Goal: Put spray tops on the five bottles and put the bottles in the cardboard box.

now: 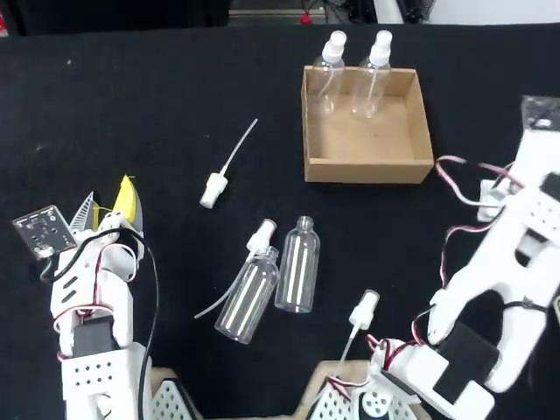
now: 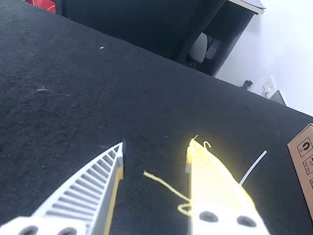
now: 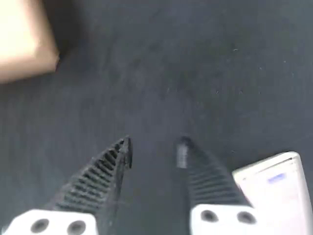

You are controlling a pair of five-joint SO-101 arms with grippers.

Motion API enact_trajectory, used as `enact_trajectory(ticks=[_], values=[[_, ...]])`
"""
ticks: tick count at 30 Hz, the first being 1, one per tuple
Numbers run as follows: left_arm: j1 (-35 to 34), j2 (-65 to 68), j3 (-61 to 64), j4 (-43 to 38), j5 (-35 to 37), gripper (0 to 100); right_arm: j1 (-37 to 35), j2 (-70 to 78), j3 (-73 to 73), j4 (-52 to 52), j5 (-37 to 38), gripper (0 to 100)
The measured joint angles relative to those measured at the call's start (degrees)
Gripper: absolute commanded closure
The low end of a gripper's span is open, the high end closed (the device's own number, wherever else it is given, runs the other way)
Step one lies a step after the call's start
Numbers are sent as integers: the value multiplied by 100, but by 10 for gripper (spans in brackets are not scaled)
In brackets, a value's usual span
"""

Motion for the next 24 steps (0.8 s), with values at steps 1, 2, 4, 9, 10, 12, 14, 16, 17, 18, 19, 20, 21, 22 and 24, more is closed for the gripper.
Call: enact_trajectory(ticks=[1,2,4,9,10,12,14,16,17,18,19,20,21,22,24], values=[[0,0,0,0,0,798,35,-9,-290,563,360,725],[0,0,0,0,0,798,105,-9,-527,1090,791,733],[0,0,0,0,0,798,352,-9,-905,2101,1723,747],[0,0,0,0,0,798,1178,-9,-1310,2936,3165,749],[0,0,0,0,0,798,1310,-9,-1310,2919,3218,750],[-9,0,0,0,0,798,1398,-9,-1310,2804,3218,750],[0,0,0,0,0,798,1415,-9,-1310,2734,3015,750],[0,0,0,0,0,798,1389,-9,-1327,2699,2716,750],[0,0,0,0,0,798,1354,-9,-1336,2690,2576,750],[0,0,0,0,0,798,1284,-9,-1336,2681,2435,750],[0,0,0,0,0,798,1187,-9,-1336,2681,2303,750],[0,0,0,0,0,798,1090,-9,-1336,2646,2189,750],[0,0,0,0,0,798,993,-9,-1336,2576,2066,750],[0,0,0,0,0,798,914,-9,-1336,2505,1943,750],[0,0,0,0,-26,798,782,-9,-1336,2321,1758,750]])
